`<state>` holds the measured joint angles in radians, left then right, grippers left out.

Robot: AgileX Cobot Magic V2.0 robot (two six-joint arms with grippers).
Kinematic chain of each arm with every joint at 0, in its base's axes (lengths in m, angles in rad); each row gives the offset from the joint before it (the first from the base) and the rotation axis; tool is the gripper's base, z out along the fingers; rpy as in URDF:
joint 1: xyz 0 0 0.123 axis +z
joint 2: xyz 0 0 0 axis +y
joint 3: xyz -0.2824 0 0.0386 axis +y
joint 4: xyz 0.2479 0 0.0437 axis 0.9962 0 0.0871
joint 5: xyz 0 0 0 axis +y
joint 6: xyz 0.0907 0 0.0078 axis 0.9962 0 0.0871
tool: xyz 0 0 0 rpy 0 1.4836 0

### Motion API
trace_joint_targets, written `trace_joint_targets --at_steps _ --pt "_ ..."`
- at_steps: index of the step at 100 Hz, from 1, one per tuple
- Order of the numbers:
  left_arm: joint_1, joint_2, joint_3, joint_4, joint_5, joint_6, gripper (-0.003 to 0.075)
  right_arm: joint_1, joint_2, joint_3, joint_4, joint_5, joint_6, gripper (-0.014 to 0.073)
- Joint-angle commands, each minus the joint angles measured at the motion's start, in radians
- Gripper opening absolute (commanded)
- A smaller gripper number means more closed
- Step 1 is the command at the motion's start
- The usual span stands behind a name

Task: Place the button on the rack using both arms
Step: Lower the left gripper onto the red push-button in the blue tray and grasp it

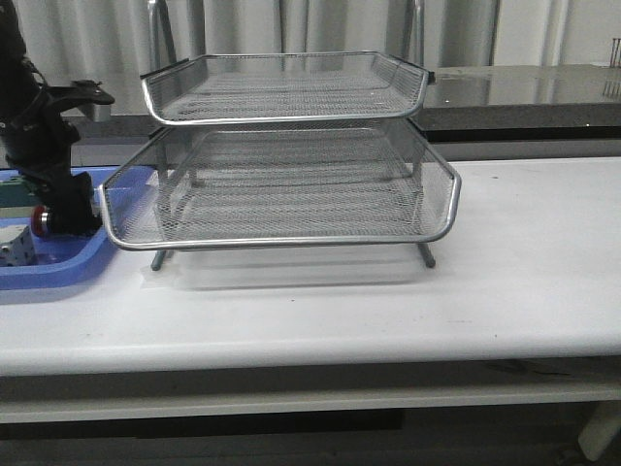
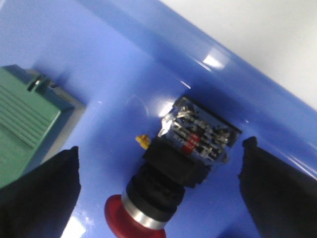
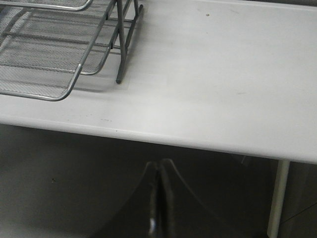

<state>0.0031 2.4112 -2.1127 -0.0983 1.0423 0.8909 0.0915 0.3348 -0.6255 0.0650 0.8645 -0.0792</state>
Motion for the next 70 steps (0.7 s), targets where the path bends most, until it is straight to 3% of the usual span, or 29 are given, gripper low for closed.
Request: trace_joint_targets --at_steps 1,31,70 --pt "-0.007 -0.054 -0.031 -0.013 -0.019 -0.001 0.0618 -0.002 0.008 -0.023 -0.004 -0.066 0.001 -0.0071" --pt "-0.007 -0.043 -0.031 -0.023 -0.016 -0.001 0.0598 -0.002 0.008 -0.023 -0.004 -0.066 0.001 -0.0071" --pt "-0.007 -0.036 -0.031 -0.031 0.028 -0.001 0.0244 -0.002 0.008 -0.023 -0.004 -0.066 0.001 -0.0071"
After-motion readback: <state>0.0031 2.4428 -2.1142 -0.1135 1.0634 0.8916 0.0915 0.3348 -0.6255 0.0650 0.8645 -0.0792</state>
